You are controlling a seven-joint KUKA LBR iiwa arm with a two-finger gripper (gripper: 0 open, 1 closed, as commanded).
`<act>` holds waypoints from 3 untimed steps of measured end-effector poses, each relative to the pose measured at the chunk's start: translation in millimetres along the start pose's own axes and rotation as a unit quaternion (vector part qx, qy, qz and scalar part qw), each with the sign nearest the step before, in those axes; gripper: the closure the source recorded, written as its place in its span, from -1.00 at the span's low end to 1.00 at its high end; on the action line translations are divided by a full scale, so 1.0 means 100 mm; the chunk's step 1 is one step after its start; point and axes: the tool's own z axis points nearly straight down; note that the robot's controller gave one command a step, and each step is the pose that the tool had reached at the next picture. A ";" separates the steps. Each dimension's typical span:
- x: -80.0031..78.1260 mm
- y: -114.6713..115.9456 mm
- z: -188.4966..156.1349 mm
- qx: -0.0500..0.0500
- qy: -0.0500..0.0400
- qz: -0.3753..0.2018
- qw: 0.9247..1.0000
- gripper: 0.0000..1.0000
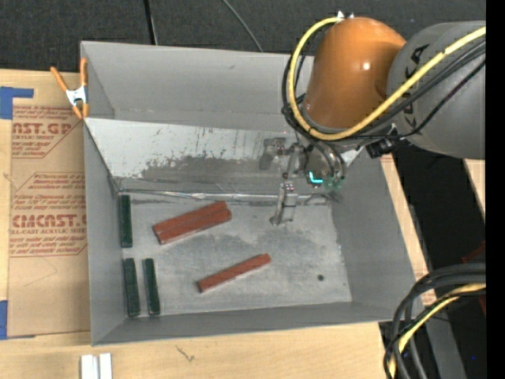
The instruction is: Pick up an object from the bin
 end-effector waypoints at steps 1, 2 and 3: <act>-0.01 0.00 -0.04 0.000 -0.004 0.000 1.000 -1.00; 0.08 0.00 0.39 0.000 -0.008 -0.023 1.000 -1.00; 0.16 0.49 0.78 0.001 -0.003 -0.053 0.999 -1.00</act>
Offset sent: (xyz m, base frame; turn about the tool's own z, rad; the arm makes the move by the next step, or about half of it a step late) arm -0.0308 0.0006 -0.1287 -0.1318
